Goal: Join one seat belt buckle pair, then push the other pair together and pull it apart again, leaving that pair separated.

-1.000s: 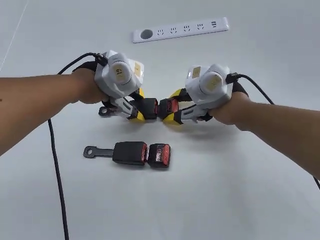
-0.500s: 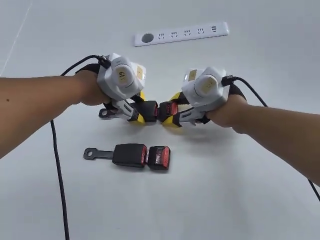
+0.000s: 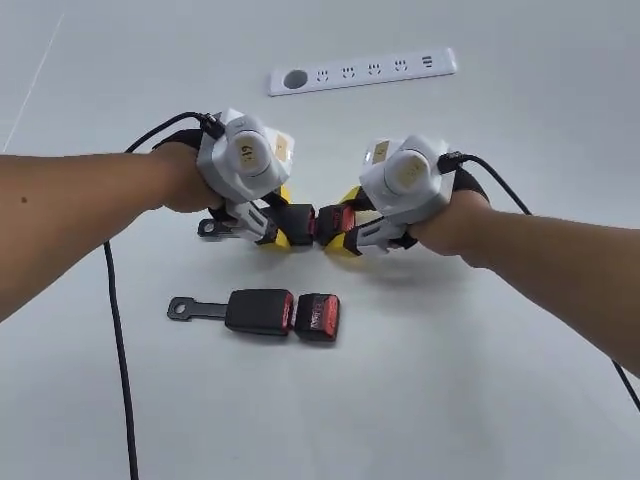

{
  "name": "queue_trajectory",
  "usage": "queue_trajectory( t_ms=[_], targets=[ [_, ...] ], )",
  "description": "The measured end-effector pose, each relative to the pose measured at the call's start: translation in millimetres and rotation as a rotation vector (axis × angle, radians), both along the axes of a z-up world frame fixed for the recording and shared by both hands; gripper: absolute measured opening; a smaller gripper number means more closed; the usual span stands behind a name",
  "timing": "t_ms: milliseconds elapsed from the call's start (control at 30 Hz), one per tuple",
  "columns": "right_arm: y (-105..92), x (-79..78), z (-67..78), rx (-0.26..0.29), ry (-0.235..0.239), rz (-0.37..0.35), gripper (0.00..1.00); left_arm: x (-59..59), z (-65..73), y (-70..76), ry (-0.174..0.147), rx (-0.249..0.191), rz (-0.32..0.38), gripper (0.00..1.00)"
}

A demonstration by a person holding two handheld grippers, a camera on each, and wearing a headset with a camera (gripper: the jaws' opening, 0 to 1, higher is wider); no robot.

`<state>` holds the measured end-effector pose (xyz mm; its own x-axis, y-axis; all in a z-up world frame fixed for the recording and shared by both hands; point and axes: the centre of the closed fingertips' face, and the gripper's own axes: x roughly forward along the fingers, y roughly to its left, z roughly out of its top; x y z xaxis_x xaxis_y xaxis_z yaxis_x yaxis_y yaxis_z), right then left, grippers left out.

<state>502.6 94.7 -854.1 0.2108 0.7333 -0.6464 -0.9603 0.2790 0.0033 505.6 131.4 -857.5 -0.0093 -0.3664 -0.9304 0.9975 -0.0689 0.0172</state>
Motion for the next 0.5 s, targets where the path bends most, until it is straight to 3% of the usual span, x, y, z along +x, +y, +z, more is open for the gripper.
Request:
queue_trajectory(
  t_ms=[500],
  targets=[
    [-0.6, -1.3, 0.0, -0.004, -0.004, 0.008, 0.35, -2.9, 1.0, 2.2, -0.002, -0.005, 0.009, 0.34]
  ],
)
